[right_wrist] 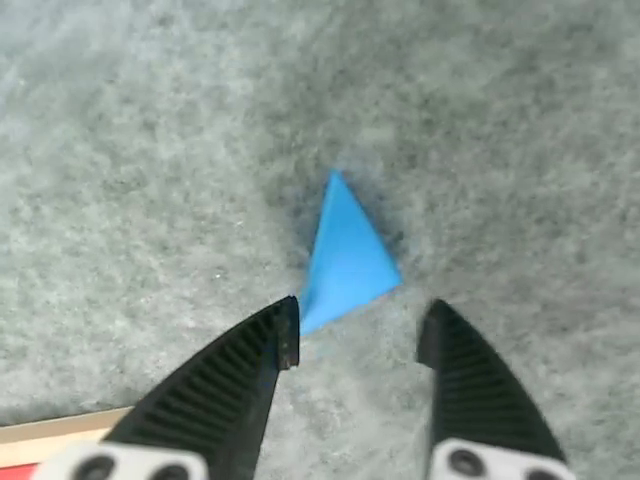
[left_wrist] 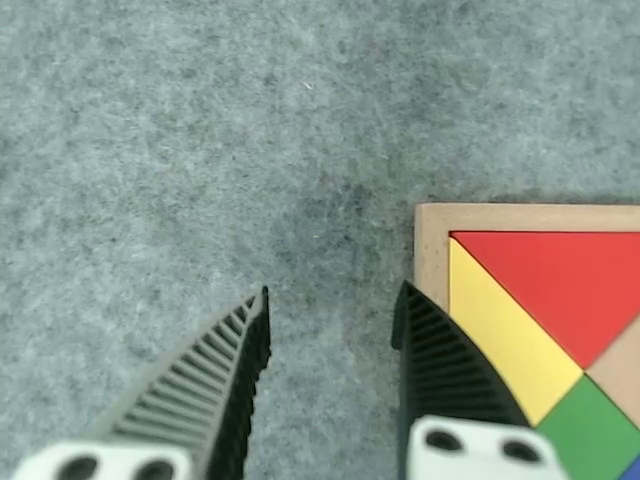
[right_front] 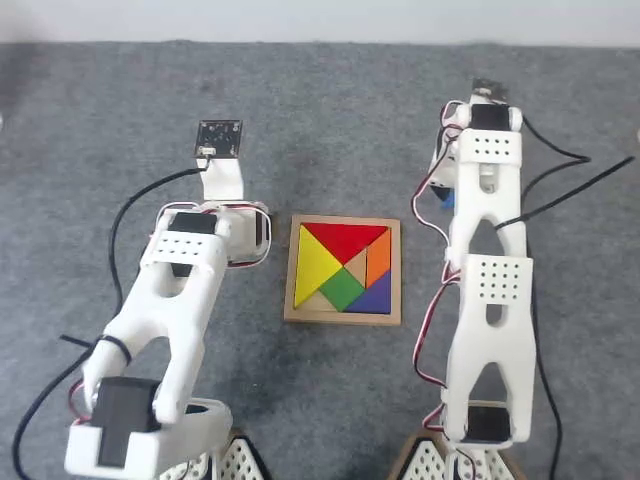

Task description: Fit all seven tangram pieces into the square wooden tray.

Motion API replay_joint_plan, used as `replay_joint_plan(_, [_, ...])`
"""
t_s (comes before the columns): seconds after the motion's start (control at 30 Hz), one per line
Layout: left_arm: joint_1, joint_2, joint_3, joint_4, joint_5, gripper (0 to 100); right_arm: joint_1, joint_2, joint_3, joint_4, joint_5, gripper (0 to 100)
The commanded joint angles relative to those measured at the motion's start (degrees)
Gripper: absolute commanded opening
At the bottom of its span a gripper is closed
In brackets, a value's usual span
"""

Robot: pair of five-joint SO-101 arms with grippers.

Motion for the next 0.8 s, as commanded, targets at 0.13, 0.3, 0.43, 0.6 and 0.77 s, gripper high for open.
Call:
replay_joint_plan(0.13, [-0.3,-2.5,-1.3,-0.7,-0.4,20,0.3,-0.3,-2.6,-4.0,2.1,25.3])
replay_joint_plan(0.3, [-0.3,-2.5,-1.3,-0.7,-0.4,20,0.0,3.2,-3.2,-7.2,3.4,25.3])
replay_joint_plan(0.43, [-0.3,-2.5,-1.3,-0.7,-0.4,20,0.3,3.7,-3.2,-8.1,3.5,25.3])
replay_joint_plan(0.6, [-0.3,-2.5,-1.3,-0.7,-0.4,20,0.1,3.7,-2.7,-7.7,3.5,23.8])
replay_joint_plan(0.77, [-0.3,-2.5,-1.3,-0.7,-0.4,20,0.0,3.7,-2.7,-7.6,3.5,9.7])
